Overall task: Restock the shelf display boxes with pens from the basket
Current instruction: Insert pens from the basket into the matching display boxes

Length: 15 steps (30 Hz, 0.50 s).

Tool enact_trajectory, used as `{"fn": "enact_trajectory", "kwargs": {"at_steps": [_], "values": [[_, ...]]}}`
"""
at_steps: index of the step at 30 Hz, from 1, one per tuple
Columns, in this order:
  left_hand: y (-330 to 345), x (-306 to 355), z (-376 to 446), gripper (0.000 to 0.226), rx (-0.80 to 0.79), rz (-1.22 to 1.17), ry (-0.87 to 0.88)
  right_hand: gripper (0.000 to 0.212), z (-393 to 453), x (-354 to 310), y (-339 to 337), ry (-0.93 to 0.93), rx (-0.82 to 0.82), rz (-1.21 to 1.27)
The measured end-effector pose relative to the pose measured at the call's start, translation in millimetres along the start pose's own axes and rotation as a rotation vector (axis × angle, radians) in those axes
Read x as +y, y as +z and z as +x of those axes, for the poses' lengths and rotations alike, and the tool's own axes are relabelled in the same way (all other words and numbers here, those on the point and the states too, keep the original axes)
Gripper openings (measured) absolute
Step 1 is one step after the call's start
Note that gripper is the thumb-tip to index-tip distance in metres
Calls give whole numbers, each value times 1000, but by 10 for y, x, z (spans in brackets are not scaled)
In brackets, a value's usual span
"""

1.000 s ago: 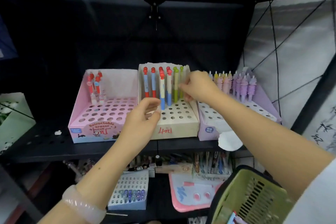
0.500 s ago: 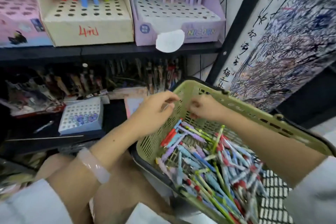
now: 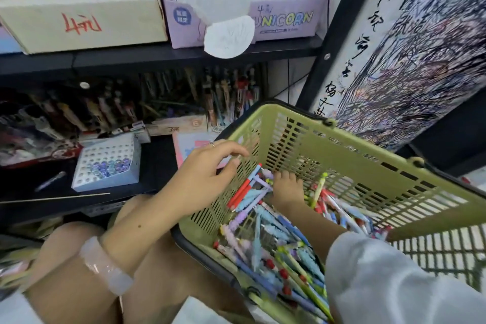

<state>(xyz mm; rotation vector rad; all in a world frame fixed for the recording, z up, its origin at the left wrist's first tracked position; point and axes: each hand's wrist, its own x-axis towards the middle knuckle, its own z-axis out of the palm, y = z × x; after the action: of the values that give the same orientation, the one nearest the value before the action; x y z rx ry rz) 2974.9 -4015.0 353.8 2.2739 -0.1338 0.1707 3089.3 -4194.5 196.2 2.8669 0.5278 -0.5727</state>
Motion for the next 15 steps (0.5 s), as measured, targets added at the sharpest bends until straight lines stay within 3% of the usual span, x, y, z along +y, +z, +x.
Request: {"fn": "enact_trajectory", "kwargs": {"at_steps": [3, 8, 11, 15], "values": [[-4, -7, -2, 20, 6, -29, 0, 57, 33, 16, 23, -16, -63, 31], [-3, -13, -4, 20, 8, -97, -37, 37, -48, 80, 70, -139, -33, 157], [-9, 1, -11, 23, 11, -110, -38, 33, -137, 174, 6, -232, -114, 179], [-24, 14, -15, 22, 14, -113, -47, 29, -349, 285, -231, -313, -88, 438]]}}
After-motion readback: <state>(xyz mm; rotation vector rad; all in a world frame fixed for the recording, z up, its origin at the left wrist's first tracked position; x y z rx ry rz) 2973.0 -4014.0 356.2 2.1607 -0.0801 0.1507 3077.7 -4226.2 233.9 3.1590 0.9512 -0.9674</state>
